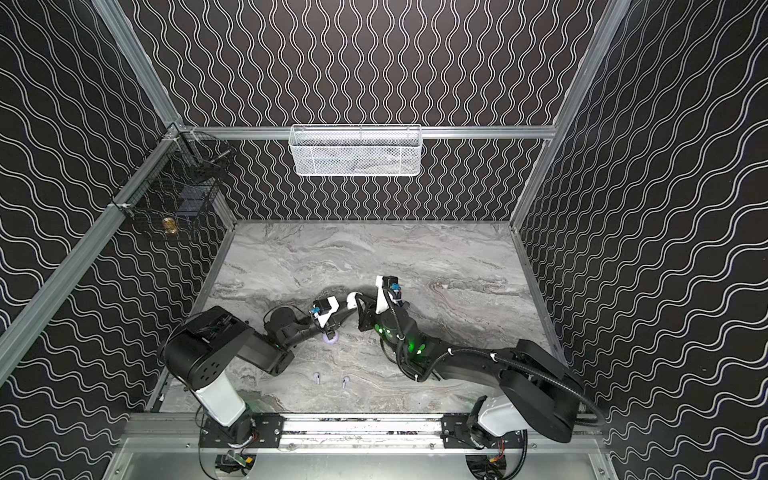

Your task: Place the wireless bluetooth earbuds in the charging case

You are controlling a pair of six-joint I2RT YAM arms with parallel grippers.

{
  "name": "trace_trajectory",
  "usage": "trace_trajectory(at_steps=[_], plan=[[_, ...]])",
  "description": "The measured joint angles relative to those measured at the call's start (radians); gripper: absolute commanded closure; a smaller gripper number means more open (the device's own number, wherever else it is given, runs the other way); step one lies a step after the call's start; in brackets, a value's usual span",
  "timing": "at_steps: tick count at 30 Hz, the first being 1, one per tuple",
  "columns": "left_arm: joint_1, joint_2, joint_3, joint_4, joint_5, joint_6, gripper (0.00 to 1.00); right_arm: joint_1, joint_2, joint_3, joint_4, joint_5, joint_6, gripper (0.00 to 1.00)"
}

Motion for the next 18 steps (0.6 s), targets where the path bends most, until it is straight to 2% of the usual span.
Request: trace_trajectory(at_steps=[8, 18], plan=[[0.009, 0.000, 0.001, 0.000, 0.003, -0.005, 0.82, 0.000, 0.051, 0.009, 0.086, -0.039, -0.003, 0.78], [0.019, 0.000, 0.006, 0.000, 0.003, -0.026, 0.82, 0.000, 0.069, 0.008, 0.097, -0.039, -0.003, 0.79]])
